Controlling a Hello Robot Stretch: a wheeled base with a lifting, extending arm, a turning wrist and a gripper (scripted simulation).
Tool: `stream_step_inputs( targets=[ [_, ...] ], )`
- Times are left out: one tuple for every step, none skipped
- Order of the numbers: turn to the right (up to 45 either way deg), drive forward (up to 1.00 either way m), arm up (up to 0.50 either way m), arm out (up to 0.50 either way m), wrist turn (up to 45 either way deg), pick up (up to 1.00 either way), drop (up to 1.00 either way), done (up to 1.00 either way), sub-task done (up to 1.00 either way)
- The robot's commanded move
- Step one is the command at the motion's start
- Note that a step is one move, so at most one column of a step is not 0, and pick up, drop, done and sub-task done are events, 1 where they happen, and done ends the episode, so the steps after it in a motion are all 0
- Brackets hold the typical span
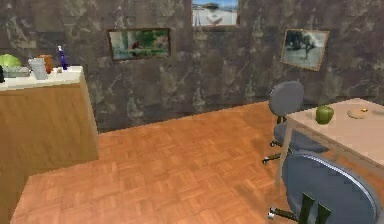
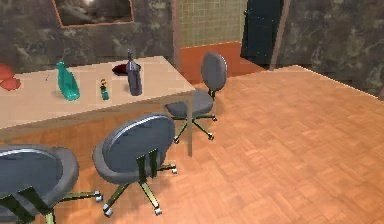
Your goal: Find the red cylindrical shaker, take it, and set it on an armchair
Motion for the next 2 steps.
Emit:
stream_step_inputs(
  targets=[
    [0.0, 1.00, 0.00, 0.00, 0.0, 0.00, 0.00, 0.00, 0.00],
    [12.0, 0.00, 0.00, 0.00, 0.0, 0.00, 0.00, 0.00, 0.00]
  ],
)
